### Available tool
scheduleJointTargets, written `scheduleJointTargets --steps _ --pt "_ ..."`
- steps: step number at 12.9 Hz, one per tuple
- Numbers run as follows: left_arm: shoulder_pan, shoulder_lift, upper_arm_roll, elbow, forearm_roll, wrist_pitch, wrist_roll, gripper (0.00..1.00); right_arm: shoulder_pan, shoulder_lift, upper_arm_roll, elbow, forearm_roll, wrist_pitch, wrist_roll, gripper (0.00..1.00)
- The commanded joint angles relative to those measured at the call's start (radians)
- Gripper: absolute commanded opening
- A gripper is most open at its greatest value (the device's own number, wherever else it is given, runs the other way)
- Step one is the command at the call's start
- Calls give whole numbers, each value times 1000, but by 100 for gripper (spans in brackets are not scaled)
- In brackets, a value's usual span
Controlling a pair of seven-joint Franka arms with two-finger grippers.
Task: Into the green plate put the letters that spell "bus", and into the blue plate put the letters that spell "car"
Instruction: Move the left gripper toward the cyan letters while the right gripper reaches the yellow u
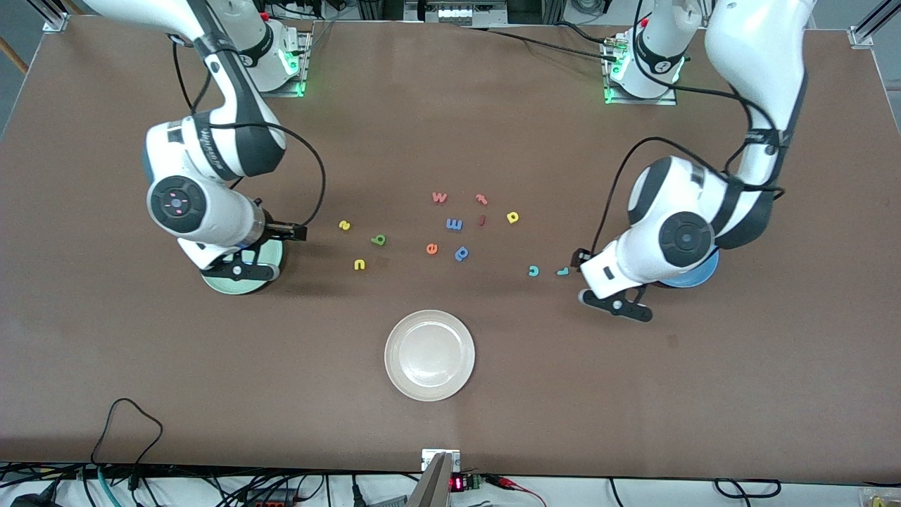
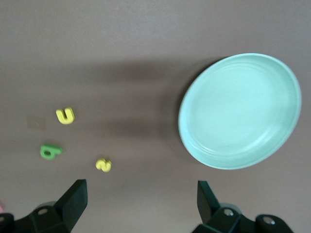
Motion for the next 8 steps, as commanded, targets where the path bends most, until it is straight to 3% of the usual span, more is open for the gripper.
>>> scheduleJointTargets --steps 1,4,8 --pt "-48 93 7 36 0 91 -23 66 41 46 -6 -3 12 115 93 100" --pt "-79 160 5 35 0 133 -90 56 64 108 -6 2 11 235 108 100" --pt "-108 177 5 26 -11 133 -165 56 133 197 -6 3 -8 364 82 100"
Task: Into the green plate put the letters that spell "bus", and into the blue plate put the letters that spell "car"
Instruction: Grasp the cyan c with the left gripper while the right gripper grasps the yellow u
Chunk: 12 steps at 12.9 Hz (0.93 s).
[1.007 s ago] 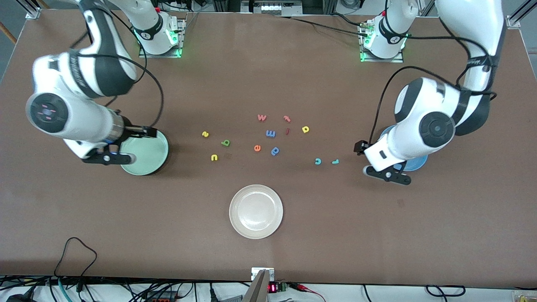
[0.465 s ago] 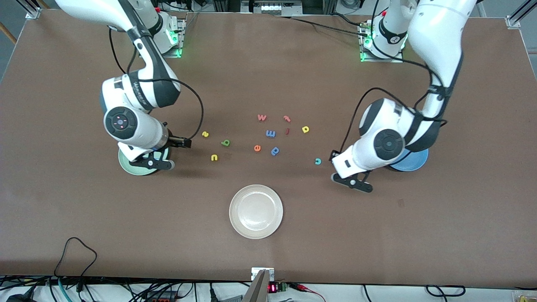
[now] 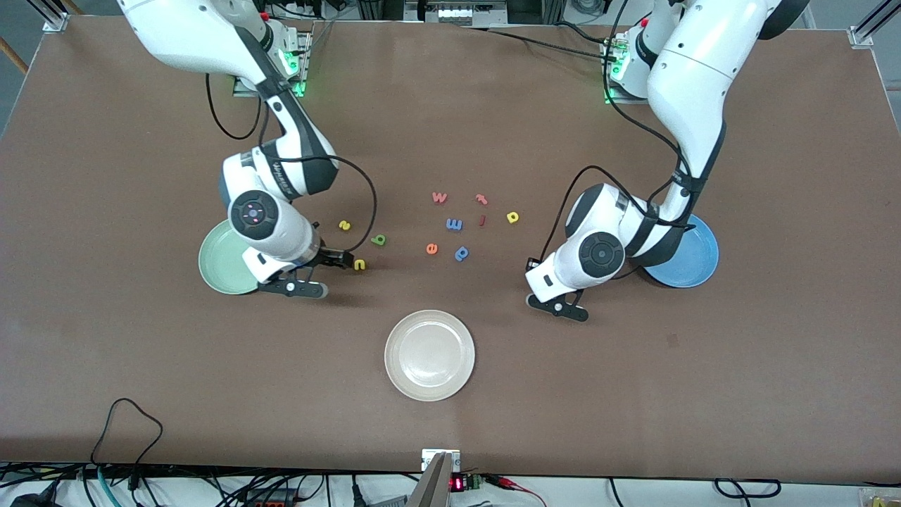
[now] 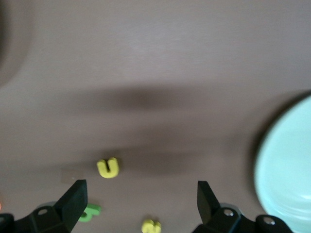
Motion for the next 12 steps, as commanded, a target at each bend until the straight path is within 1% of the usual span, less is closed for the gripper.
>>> scheduleJointTargets --steps 1,4,8,9,12 --pt "-23 7 7 19 -11 -9 -58 56 49 57 -7 9 -22 77 -36 100" --pt "-22 15 7 13 -14 -9 -66 55 60 97 -7 9 -36 139 -102 100" --pt "-23 25 5 14 -15 -9 -92 53 74 135 -7 7 -38 167 -124 100" --pt "-23 28 5 14 -15 -9 -92 52 74 137 -7 4 -38 165 -124 99" --pt "-23 33 5 14 -18 -9 -104 52 80 136 -6 -3 -36 156 -121 87"
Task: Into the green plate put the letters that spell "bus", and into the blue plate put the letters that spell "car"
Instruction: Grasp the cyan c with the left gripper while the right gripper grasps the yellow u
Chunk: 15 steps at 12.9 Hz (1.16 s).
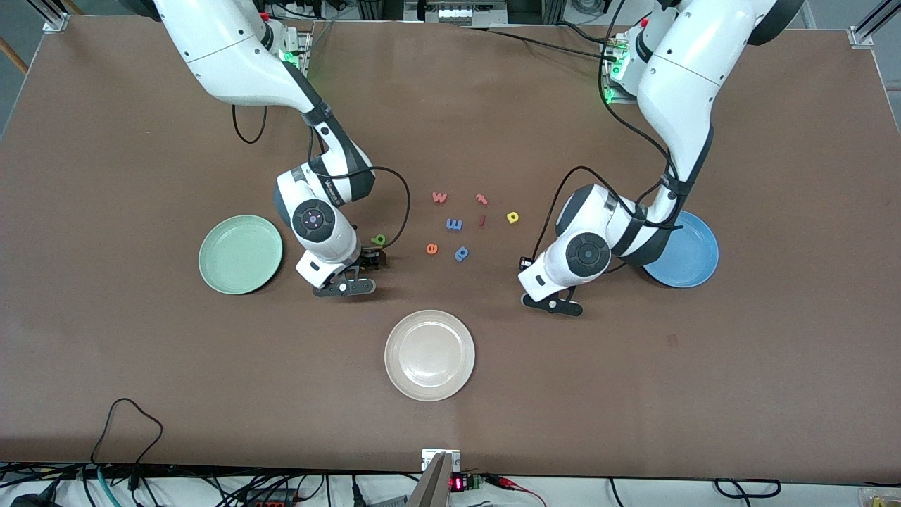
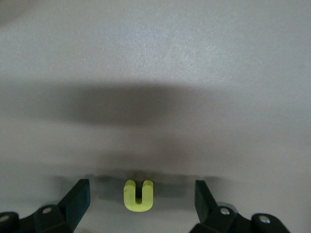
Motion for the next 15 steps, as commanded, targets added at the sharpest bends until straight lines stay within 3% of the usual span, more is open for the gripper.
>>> scheduleJointTargets --steps 1,3,13,15 --pt "-10 11 3 17 -21 -9 -29 52 13 -4 -7 -4 -8 1 -3 84" --pt "-12 13 5 18 -50 -7 -30 52 15 -6 -5 -4 -4 -3 -5 73" --pt "-32 31 5 20 -52 18 -35 49 16 -22 -5 -4 6 -92 40 65" --pt "-30 31 5 20 -50 18 -33 43 16 -22 -5 -2 8 -91 43 63"
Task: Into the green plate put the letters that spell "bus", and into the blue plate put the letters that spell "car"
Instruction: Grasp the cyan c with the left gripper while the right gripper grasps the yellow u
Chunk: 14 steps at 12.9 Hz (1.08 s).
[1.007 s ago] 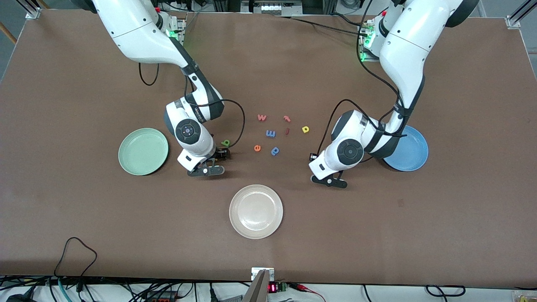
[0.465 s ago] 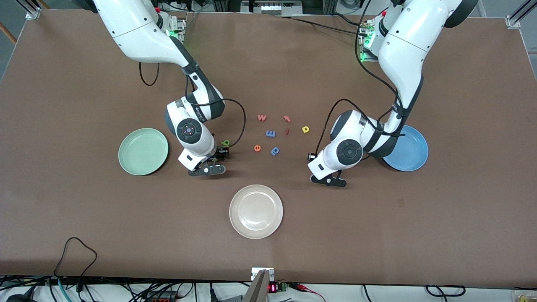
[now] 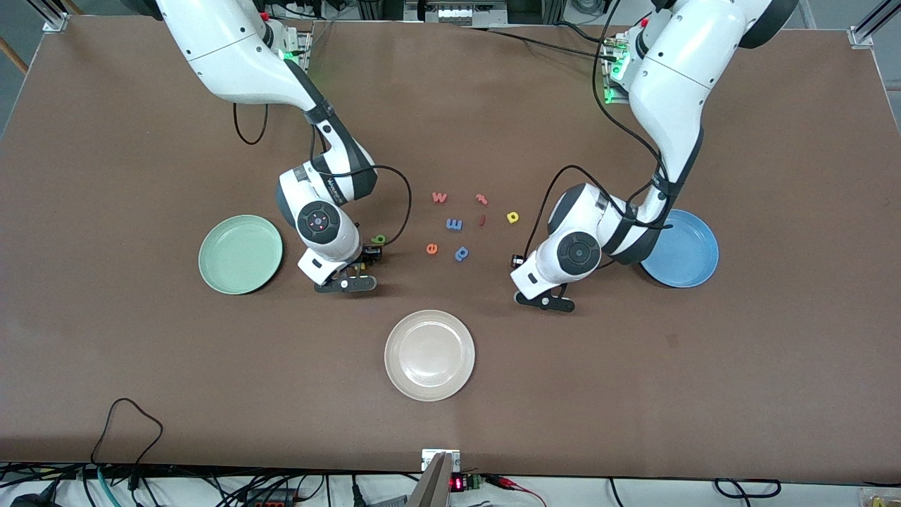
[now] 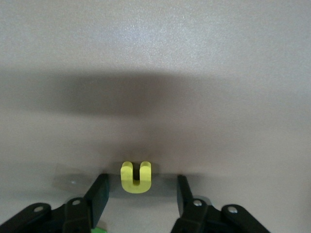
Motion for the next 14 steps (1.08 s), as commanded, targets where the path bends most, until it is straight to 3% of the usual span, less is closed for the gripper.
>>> scheduleJointTargets --steps 1,5,9,12,14 --pt "-11 16 7 18 -18 7 3 37 9 -16 -5 -6 6 -15 16 63" --pt "-2 16 8 22 -7 7 16 8 11 -13 -7 1 5 -6 18 63" --pt "44 -62 13 21 -7 -33 10 7 11 -10 -7 3 3 36 18 64" --pt "157 -169 14 10 -6 -220 23 6 11 -10 -7 1 2 36 10 64" --pt "219 -237 19 -60 -4 -294 23 6 11 -5 -7 1 2 37 8 63"
